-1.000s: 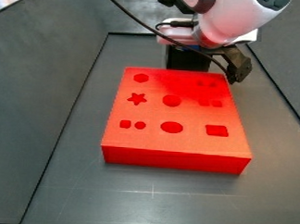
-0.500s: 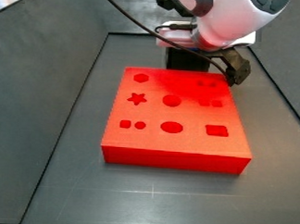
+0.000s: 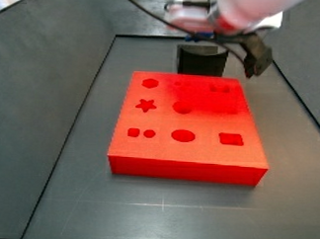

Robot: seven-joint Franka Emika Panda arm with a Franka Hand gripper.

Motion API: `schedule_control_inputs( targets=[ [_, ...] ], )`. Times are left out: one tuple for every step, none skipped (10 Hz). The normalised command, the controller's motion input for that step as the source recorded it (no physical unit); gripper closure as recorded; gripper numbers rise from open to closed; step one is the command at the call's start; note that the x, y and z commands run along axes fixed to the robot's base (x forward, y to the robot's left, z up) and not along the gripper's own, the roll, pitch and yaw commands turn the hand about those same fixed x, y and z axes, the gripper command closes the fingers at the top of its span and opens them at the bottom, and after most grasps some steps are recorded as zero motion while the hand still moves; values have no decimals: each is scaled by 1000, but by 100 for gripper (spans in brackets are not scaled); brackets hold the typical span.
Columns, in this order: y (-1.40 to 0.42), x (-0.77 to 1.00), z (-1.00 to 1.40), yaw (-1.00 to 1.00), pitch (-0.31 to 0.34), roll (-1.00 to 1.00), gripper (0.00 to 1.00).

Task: Pick up the square-circle object. Move up. Rotate the square-circle object. Place the square-circle object on the fixture. Regrasp the square-circle object. Move to above the board. Insert the square-circle object.
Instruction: Move to above the board.

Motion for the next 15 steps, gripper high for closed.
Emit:
schedule_control_inputs(
  targets=[
    [-98, -104, 1000, 179, -1, -29, 100],
    [-95, -102, 1000, 154, -38, -27, 100],
    [-87, -97, 1000, 109, -73, -28, 100],
    [-84, -98, 1000, 76, -84, -27, 100],
    [-76, -98, 1000, 28, -92, -25, 100],
    [-71, -97, 1000, -2, -86, -31, 100],
    [-62, -96, 1000, -35, -61, -35, 100],
    [-58, -93, 1000, -46, -47, -39, 100],
    [-48, -94, 1000, -57, -12, -45, 100],
    [-46, -93, 1000, -60, 18, -45, 100],
    [-31, -64, 801, -54, 56, -49, 100],
    [-23, -52, 676, -47, 71, -54, 100],
    [-16, -33, 368, -18, 99, -58, 100],
    [-13, -26, 248, -5, 110, -60, 100],
    [-1000, -482, 211, -156, -86, -1000, 100]
  ],
)
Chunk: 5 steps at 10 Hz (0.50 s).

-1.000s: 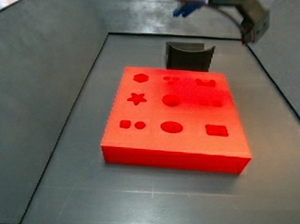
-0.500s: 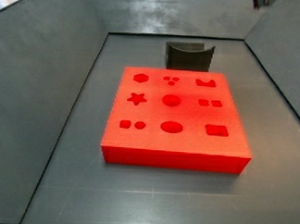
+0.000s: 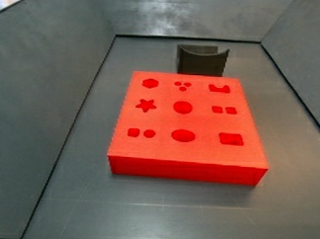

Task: Pick up the square-circle object. Move up. Rotate the square-circle object. Place the square-circle object on the fixture. Regrasp the square-circle object. Move to above the board. Insert the square-circle object.
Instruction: Move to above the board.

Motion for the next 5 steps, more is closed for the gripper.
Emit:
schedule_control_inputs(
  targets=[
    [-1000, -483, 223, -153, -98, -1000, 100],
    [-1000, -519, 234, -158, -101, -1000, 100],
    [-1000, -530, 219, -163, -100, -1000, 100],
    [-1000, -542, 229, -178, -92, -1000, 100],
    [-1000, -549, 228, -183, -86, -1000, 100]
  ],
)
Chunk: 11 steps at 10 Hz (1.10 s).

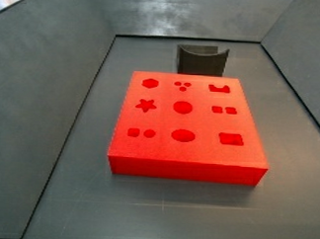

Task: Pick up the square-circle object. Move up. Rotate the square-circle object. Place the square-circle object on the fixture. Regrasp the square-circle object. Move to above the board. Insert the square-circle object.
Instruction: Move to above the board, then insert the square-circle object.

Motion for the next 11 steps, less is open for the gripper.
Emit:
schedule_control_inputs(
  targets=[
    [-1000, -569, 219, -188, -70, -1000, 100],
    [-909, -527, 206, -193, -61, -1000, 100],
    [-489, -335, 115, -194, -54, -1000, 100],
    [-249, -203, 50, -191, -41, -1000, 100],
    [-102, -119, 36, -179, -29, -1000, 100],
    [-56, -92, 15, -164, -30, -960, 100],
    [-12, -72, 6, -97, -25, -651, 100],
    [-3, -58, 9, -73, -26, -508, 100],
    [1, -39, -3, -31, -19, -295, 100],
    [-17, -31, -114, 3, -33, -20, 100],
    [0, -49, -249, 0, -34, -114, 100]
  ],
)
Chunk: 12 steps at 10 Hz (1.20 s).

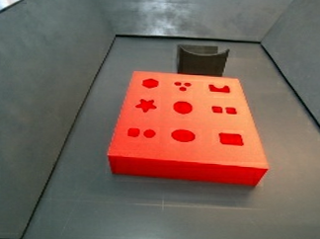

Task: Pick up the square-circle object. Move up. Rotate the square-circle object. Place the square-circle object on the fixture. Regrasp the square-circle object. Move to above the board. Insert the square-circle object.
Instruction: Insert the square-circle object.

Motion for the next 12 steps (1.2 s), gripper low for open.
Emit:
schedule_control_inputs(
  targets=[
    [0, -246, -154, 6, -39, -133, 100],
    [0, -223, -283, 200, -114, -67, 100],
    [-91, 3, -569, 229, -111, -146, 100],
    [-177, 86, -651, 174, -127, -161, 100],
    [-226, 86, -657, 157, -121, -159, 100],
    [-271, 97, -606, 237, -86, -204, 100],
    [-326, 117, -663, 306, -91, -163, 100],
    [-374, 131, -763, 329, -113, -87, 100],
    [-297, 217, -820, 246, -103, -76, 100],
    [-243, 86, -757, 120, -147, -27, 100],
    [-194, 0, -674, 0, -164, -11, 100],
    [-134, 0, -643, -66, -166, -9, 100]
  ],
)
